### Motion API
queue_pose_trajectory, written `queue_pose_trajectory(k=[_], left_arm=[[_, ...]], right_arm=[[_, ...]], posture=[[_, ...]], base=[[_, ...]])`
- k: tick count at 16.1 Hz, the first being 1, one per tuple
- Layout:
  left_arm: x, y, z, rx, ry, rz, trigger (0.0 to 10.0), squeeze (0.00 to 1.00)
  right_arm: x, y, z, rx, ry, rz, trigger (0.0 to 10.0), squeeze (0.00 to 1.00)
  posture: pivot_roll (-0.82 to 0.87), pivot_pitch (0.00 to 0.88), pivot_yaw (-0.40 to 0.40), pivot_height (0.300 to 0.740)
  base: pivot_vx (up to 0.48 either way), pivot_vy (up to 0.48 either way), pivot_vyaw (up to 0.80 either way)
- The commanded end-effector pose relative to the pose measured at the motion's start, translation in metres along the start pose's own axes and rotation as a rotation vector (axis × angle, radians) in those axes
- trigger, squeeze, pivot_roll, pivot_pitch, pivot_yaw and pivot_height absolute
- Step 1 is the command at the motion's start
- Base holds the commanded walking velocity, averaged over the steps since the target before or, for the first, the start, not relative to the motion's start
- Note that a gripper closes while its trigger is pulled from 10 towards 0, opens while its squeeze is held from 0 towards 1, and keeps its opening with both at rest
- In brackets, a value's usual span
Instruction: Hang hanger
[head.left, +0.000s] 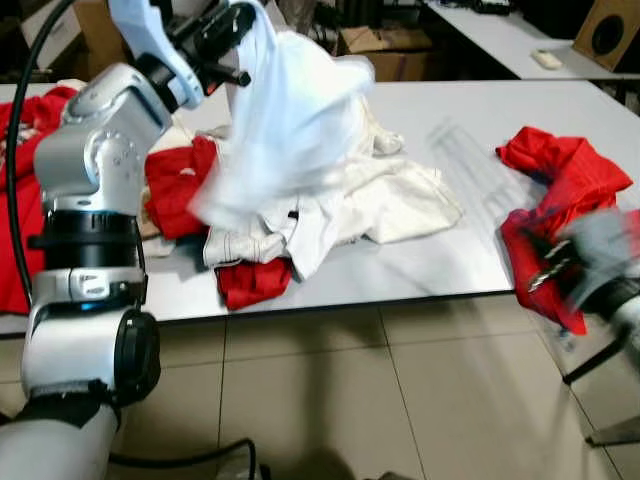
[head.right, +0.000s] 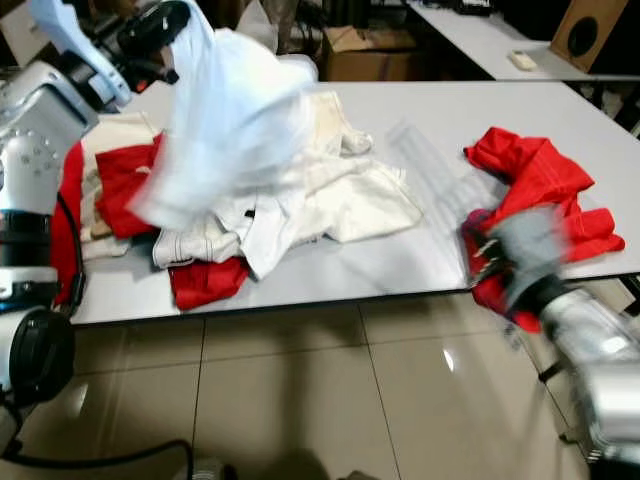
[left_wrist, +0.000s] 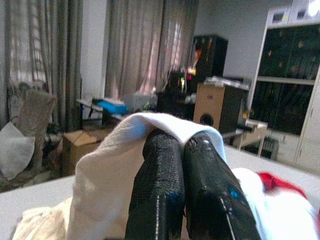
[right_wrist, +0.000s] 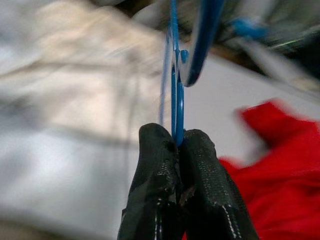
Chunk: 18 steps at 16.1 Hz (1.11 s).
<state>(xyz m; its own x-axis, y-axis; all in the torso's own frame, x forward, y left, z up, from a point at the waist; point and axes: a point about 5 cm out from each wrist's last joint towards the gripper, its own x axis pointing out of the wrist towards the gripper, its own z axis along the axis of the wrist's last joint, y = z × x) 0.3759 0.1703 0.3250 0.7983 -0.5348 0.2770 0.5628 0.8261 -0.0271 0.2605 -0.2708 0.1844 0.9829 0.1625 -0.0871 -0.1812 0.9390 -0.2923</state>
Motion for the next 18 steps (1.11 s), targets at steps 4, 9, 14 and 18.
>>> queue_pose_trajectory(k=[4,9,14,18], left_arm=[[0.010,-0.012,-0.031,0.133,0.182,-0.019,0.0,0.00],[0.005,-0.029,-0.066,0.235,0.380,-0.194,0.0,0.00],[0.013,-0.034,-0.031,0.041,0.164,-0.169,0.0,0.00],[0.017,-0.023,-0.016,0.015,0.076,-0.092,0.0,0.00]], right_arm=[[-0.022,0.034,0.039,0.146,-0.263,0.321,10.0,0.00],[-0.025,0.058,0.021,0.178,-0.168,0.423,10.0,0.00],[-0.020,0.074,0.001,0.145,-0.022,0.503,10.0,0.00],[-0.012,0.067,0.000,0.085,-0.010,0.423,10.0,0.00]], posture=[[-0.07,0.000,0.027,0.740],[-0.07,0.000,0.038,0.740],[-0.06,0.000,0.024,0.740],[-0.06,0.000,0.024,0.740]], base=[[0.000,0.000,0.00],[0.000,0.000,0.00],[0.000,0.000,0.00],[0.000,0.000,0.00]])
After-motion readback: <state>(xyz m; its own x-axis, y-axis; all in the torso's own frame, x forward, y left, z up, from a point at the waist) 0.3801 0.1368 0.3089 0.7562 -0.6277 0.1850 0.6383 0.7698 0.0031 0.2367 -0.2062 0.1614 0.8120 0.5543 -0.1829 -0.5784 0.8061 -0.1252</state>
